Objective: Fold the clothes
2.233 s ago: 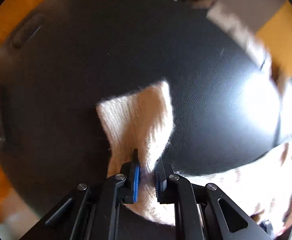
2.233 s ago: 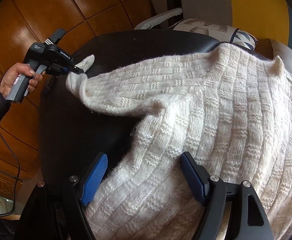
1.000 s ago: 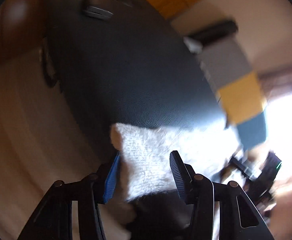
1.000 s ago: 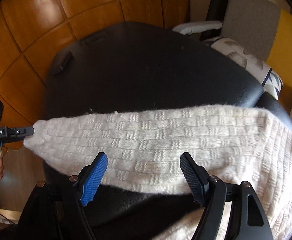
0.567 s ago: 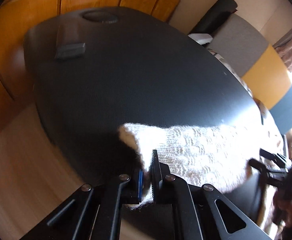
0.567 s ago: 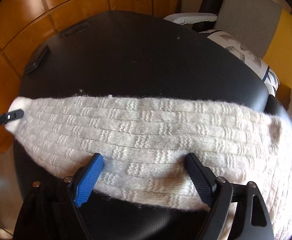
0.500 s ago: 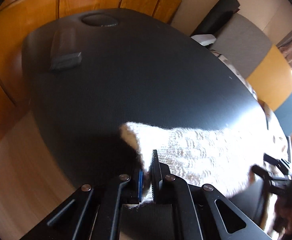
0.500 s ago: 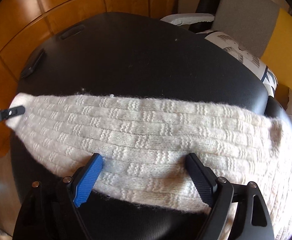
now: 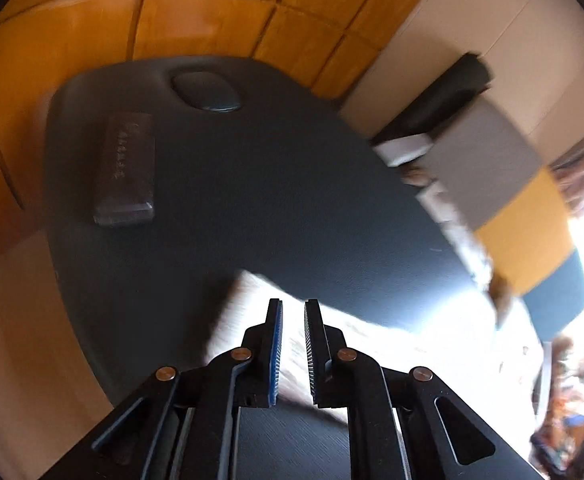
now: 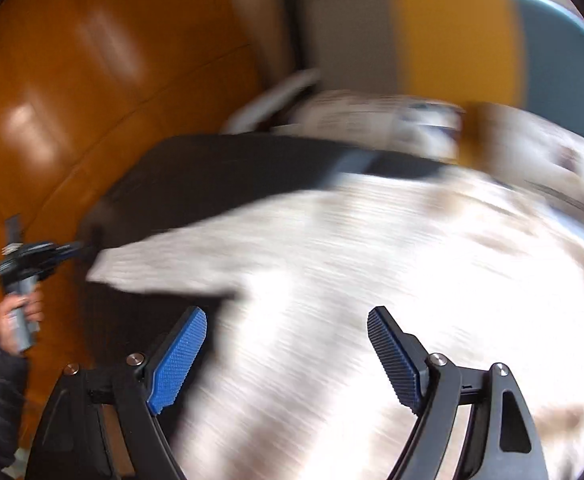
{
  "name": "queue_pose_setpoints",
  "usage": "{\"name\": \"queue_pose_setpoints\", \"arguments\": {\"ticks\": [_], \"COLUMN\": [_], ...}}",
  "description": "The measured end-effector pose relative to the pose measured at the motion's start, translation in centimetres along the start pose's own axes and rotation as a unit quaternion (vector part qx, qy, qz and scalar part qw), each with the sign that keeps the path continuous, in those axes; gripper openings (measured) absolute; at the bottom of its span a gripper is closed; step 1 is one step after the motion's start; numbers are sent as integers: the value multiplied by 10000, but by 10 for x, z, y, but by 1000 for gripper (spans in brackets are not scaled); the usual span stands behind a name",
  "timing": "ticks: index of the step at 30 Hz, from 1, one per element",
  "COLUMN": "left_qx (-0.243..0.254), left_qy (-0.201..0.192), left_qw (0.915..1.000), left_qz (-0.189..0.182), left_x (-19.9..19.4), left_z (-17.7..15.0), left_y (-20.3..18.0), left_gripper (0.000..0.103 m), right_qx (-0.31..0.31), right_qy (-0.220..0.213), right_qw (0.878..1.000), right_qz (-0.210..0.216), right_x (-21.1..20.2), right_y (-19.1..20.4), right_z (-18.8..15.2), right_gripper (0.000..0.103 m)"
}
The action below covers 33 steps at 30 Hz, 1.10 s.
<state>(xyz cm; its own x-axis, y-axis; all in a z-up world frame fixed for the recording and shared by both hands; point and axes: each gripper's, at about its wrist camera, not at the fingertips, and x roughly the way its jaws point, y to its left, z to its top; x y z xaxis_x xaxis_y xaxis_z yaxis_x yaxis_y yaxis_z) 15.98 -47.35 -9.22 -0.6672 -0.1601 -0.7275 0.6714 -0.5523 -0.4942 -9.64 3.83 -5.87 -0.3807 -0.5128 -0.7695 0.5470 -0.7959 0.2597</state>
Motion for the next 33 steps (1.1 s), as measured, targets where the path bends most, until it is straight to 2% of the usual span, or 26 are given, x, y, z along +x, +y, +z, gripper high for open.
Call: {"name": "queue_pose_setpoints", "arguments": {"ticks": [2,4,7,9,10,12,15,18,20,23,25,27,28,29,33], "left_qx": [293,749,1634,2017,2110,2221,2275,2392,2595,2823,3027,3315,3434,3493,3471], "left_qy": [420,1110,1993,2445,2630,2884,3019,2952,2870,2804,2662,2477,2374,2319,2367], "left_qw": [9964,9837,9545,9328,9242,9129,9088,9096,9067,9038,9031,9007,9009,9014,9011], "left_qz": [-671,-1197,-1499,-1717,-1791,-1847,-1767,-1679,-1678,-1578,-1477,-1320,-1186,-1082,-1074], "left_x": [-10,1,21,10,1,3,-1,-26,-18,13,23,20,19,18,28], "left_z": [-33,-76,-150,-207,-234,-263,-294,-322,-324,-318,-316,-320,-323,-323,-311], "left_y": [-19,-52,-108,-131,-137,-156,-171,-179,-193,-211,-222,-223,-224,-221,-222], "left_gripper": [20,21,21,21,22,22,23,31,42,44,43,37,21,8,6], "right_qx": [561,1081,1478,1662,1722,1686,1462,1214,1186,1175,1055,987,961,912,980], "right_qy": [-54,-33,251,473,565,722,877,1019,867,764,804,762,784,814,822], "right_qw": [9971,9908,9829,9803,9791,9778,9765,9729,9743,9757,9771,9806,9816,9818,9839], "right_qz": [-503,-815,-1065,-953,-923,-1016,-1319,-1684,-1708,-1687,-1661,-1513,-1450,-1457,-1249], "right_x": [-38,-69,-95,-101,-102,-100,-86,-74,-77,-81,-83,-89,-90,-91,-102], "right_y": [-54,-100,-141,-158,-165,-173,-174,-174,-172,-171,-167,-160,-156,-151,-136], "right_z": [-24,-53,-97,-122,-134,-152,-170,-183,-188,-194,-194,-193,-193,-194,-197], "right_gripper": [85,85,85,85,85,85,85,87,87,88,76,27,19,16,13]}}
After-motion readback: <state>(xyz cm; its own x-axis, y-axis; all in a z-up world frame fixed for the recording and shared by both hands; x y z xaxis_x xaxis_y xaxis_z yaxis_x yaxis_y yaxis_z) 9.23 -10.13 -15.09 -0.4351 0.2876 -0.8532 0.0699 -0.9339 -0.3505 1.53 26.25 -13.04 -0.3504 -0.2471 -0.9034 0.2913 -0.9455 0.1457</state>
